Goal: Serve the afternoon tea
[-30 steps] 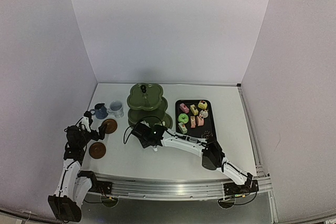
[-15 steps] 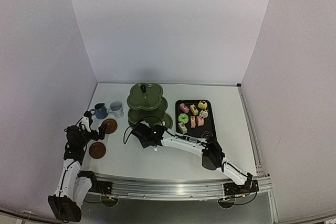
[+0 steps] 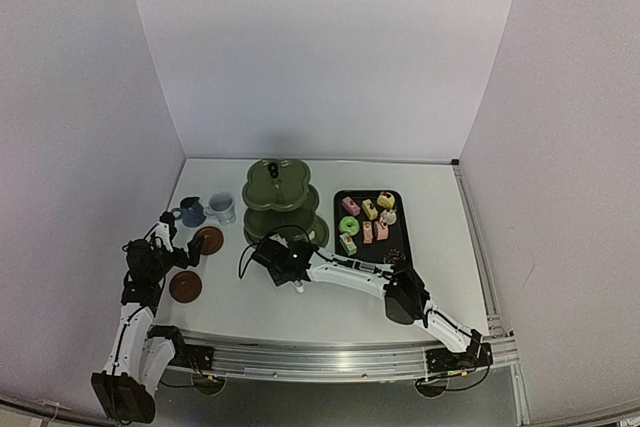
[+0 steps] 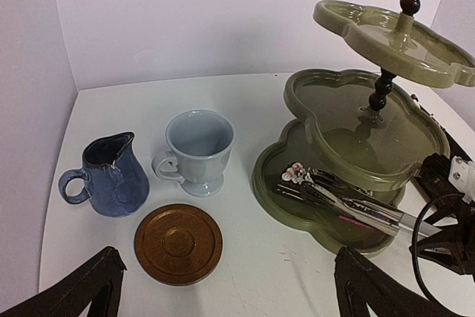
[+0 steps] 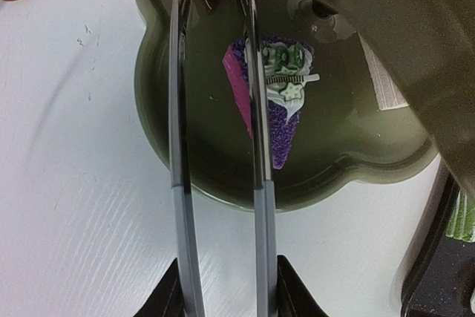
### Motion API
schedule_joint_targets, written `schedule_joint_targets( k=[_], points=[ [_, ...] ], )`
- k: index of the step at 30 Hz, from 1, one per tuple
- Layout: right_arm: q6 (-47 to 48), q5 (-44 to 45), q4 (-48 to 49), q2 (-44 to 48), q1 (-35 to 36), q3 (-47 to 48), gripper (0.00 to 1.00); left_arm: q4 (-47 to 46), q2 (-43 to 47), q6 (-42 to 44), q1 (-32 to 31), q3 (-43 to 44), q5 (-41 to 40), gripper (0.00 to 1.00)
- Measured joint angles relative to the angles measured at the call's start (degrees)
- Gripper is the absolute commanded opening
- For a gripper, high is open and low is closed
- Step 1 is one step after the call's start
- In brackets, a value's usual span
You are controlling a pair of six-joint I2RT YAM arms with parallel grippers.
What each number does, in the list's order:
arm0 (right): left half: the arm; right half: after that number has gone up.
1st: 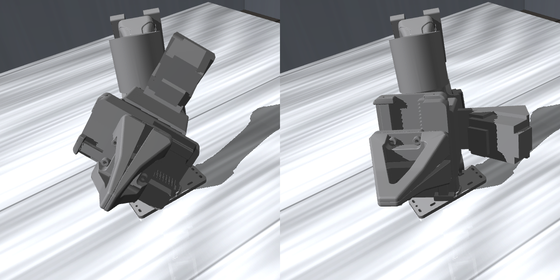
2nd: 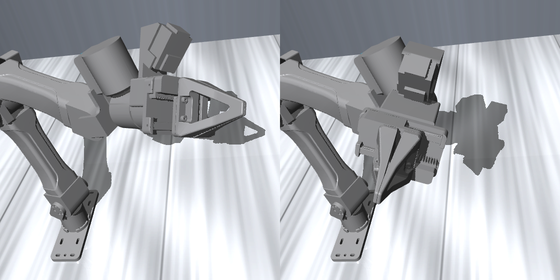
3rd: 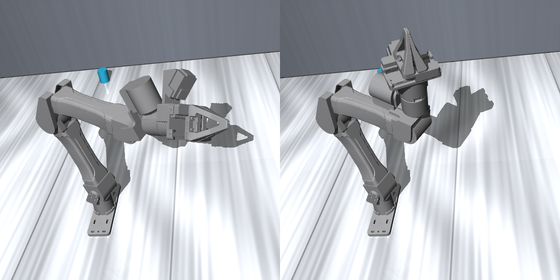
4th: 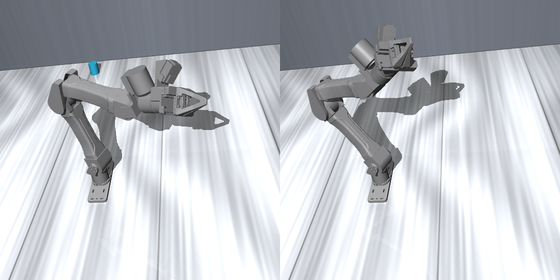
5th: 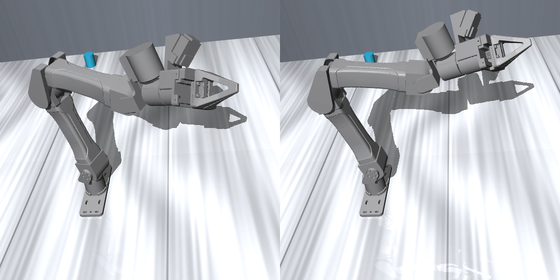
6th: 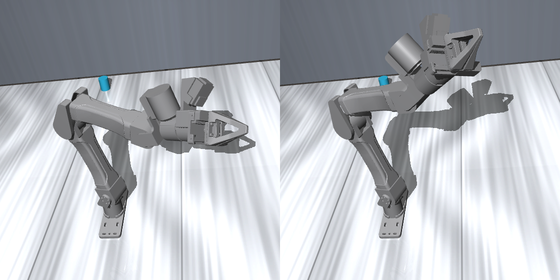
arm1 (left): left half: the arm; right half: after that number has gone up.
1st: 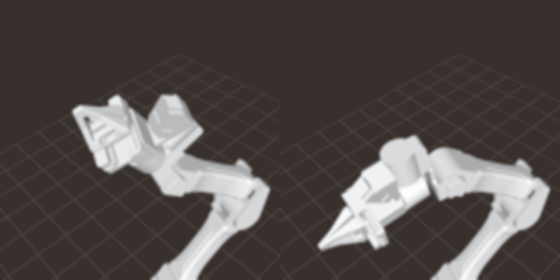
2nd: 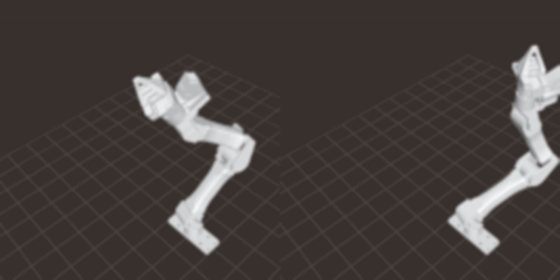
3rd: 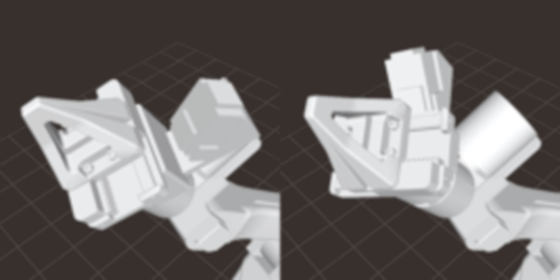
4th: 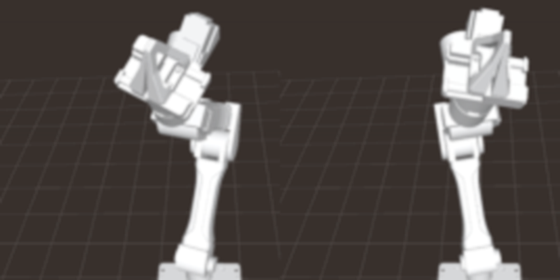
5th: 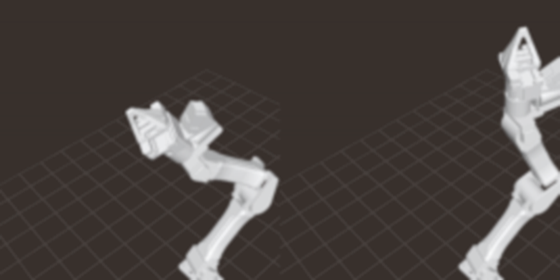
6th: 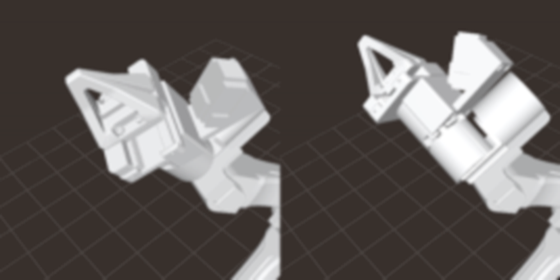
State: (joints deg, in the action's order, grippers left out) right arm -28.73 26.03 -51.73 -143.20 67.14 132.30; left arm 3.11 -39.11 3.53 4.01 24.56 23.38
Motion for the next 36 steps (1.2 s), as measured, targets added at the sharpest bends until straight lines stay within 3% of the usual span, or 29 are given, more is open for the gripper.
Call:
schedule_joint_targets(
  k=[17, 36],
  points=[
    [-0.5, 0.5, 0.1, 5.5, 0.6, -4.5, 0.33, 0.0, -0.1, 0.1, 0.0, 0.0, 0.0, 0.99],
    [-3.0, -4.1, 0.1, 24.9, 3.1, -25.1, 0.33, 0.1, -0.4, 0.9, 0.0, 0.0, 0.0, 0.99]
  ],
)
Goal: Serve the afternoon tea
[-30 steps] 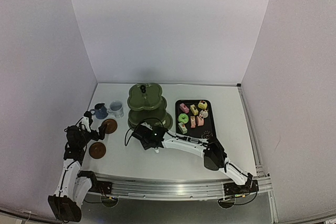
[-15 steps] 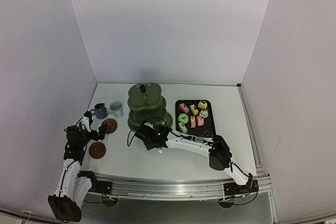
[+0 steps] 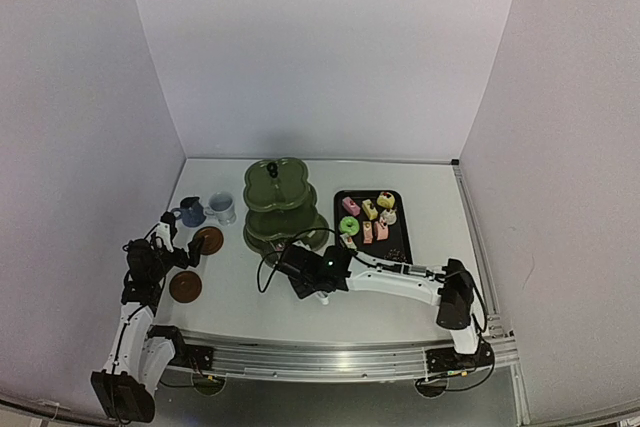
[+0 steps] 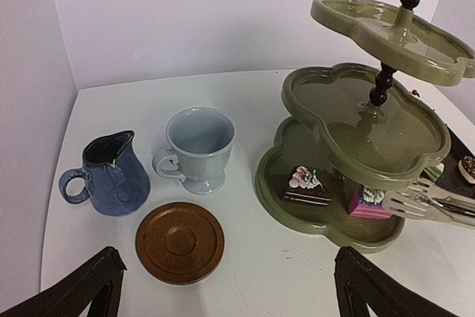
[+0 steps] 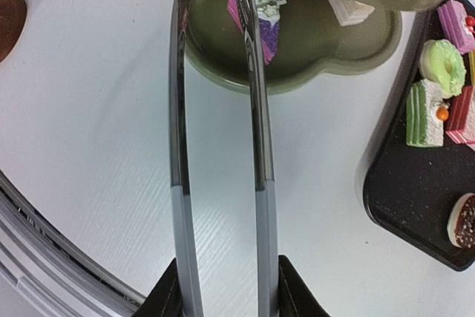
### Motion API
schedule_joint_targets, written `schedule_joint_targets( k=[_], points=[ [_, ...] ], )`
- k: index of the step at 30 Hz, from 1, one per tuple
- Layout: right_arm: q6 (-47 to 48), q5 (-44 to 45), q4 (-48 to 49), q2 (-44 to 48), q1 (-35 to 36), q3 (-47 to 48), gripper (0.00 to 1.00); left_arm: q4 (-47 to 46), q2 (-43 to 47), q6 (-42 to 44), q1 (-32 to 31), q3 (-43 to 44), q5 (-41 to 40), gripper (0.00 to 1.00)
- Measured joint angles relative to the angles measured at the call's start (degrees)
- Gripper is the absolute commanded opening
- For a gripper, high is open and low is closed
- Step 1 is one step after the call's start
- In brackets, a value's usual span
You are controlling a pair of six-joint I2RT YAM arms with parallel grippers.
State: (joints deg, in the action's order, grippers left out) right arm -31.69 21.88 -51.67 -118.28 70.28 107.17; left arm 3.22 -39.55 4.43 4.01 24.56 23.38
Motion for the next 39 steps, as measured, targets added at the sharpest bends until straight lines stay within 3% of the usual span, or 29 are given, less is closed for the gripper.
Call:
schedule_joint_targets(
  k=[8, 24, 39],
  points=[
    [-1.7, -1.5, -0.4, 13.1, -0.1, -13.6, 0.34, 0.4, -0.3, 0.0, 0.0, 0.0, 0.0, 0.99],
    [-11.1, 0.0, -7.5, 27.9, -5.8, -30.1, 0.40, 0.4, -0.7, 0.0, 0.0, 0.0, 0.5, 0.99],
    [-10.1, -0.6, -5.5, 26.7, -10.8, -33.8, 0.41, 0.4, -0.8, 0.0, 0.0, 0.0, 0.5, 0.99]
  ],
)
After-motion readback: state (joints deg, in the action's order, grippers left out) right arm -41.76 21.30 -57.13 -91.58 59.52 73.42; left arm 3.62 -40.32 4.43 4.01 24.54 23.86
